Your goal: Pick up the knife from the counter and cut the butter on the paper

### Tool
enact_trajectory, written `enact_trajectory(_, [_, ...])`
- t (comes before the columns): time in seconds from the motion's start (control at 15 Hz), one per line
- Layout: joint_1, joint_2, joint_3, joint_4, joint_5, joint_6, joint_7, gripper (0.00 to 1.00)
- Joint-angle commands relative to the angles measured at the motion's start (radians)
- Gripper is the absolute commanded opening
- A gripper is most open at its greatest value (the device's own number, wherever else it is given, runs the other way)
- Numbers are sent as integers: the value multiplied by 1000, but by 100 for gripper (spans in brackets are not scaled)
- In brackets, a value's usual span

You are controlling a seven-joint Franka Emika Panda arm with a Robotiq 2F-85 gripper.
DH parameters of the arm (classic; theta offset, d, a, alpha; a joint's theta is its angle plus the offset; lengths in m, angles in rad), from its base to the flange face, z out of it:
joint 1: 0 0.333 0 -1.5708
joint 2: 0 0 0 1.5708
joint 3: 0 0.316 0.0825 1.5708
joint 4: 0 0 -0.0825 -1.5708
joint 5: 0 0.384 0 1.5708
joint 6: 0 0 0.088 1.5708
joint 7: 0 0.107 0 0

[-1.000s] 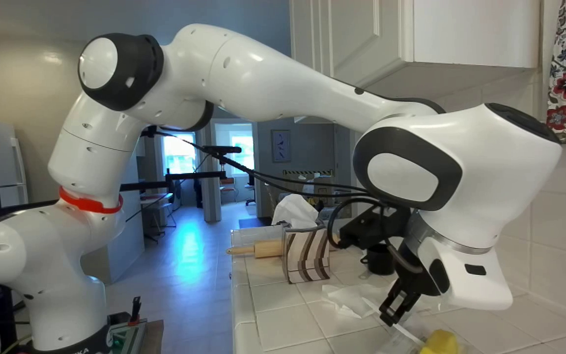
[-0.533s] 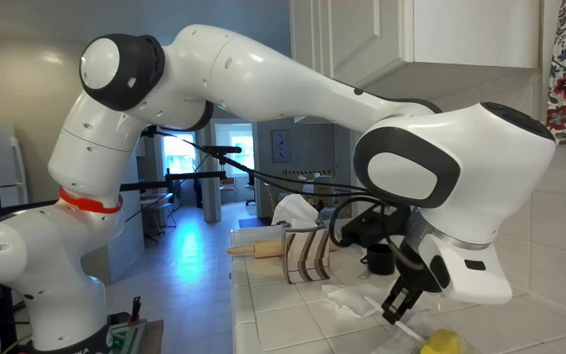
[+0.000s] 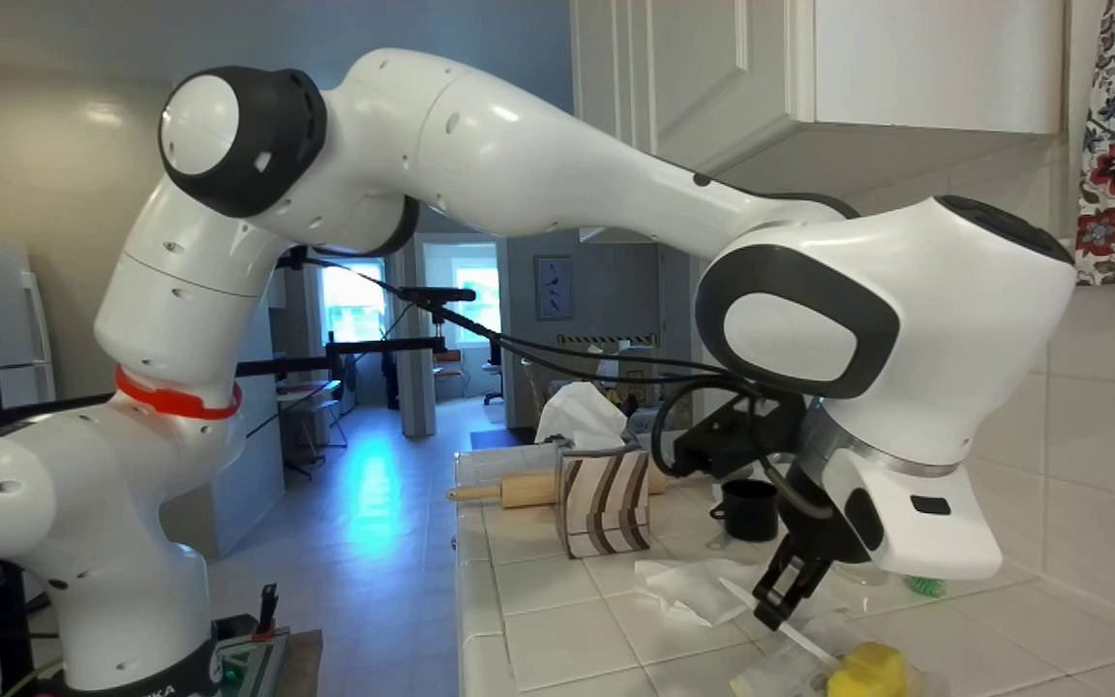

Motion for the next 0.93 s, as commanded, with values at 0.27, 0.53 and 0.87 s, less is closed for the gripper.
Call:
enact_trajectory(0.27, [11, -40, 5, -31, -25, 20, 28, 1])
enact_trajectory(0.53, [12, -47, 5, -37, -25, 24, 27, 1])
enact_trajectory(0.87, [13, -49, 5, -36, -25, 30, 28, 1])
